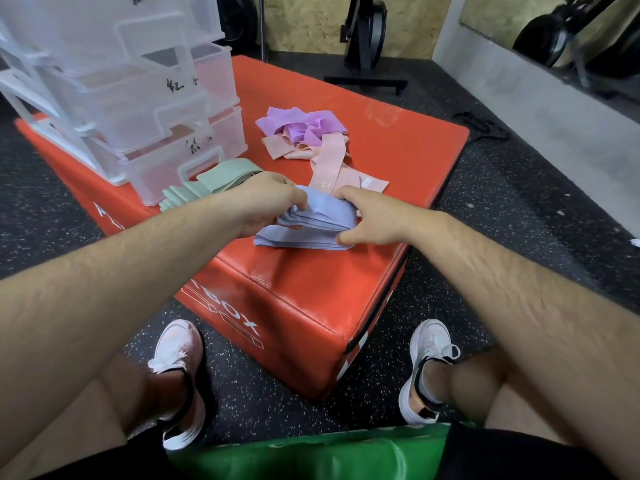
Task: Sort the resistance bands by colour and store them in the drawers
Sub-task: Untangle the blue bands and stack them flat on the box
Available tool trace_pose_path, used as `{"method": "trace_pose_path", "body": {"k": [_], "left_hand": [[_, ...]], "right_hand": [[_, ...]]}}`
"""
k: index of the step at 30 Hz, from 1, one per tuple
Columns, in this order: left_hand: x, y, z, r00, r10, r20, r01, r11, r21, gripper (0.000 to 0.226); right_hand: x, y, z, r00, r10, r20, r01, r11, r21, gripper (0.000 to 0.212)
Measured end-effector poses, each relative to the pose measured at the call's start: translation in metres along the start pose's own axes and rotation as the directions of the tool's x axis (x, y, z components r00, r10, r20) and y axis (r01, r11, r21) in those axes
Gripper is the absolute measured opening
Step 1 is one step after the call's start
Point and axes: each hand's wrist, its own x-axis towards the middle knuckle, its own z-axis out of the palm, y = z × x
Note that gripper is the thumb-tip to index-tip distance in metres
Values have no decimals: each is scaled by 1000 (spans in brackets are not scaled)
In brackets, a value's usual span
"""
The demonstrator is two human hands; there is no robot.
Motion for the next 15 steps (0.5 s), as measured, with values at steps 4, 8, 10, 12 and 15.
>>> {"method": "trace_pose_path", "body": {"k": [4, 8, 10, 12, 15], "left_hand": [[-1, -7, -2, 997, 5, -72, 2, 995, 96, 27], [-1, -10, -5, 992, 84, -99, -61, 974, 217, 25], [-2, -10, -7, 985, 117, -126, -76, 955, 288, 24], [-4, -12, -10, 977, 149, -151, -88, 932, 350, 29], [-6, -17, -14, 960, 239, -144, -155, 887, 436, 43]], "right_hand": [[2, 1, 3, 1000, -8, 27, 11, 993, -120, 55], [3, -1, 4, 999, -13, 44, 21, 981, -195, 54], [5, -4, 4, 998, -26, 51, 36, 978, -207, 54], [7, -7, 4, 997, -42, 58, 54, 974, -221, 56], [10, -11, 6, 995, -68, 79, 86, 966, -244, 62]]}}
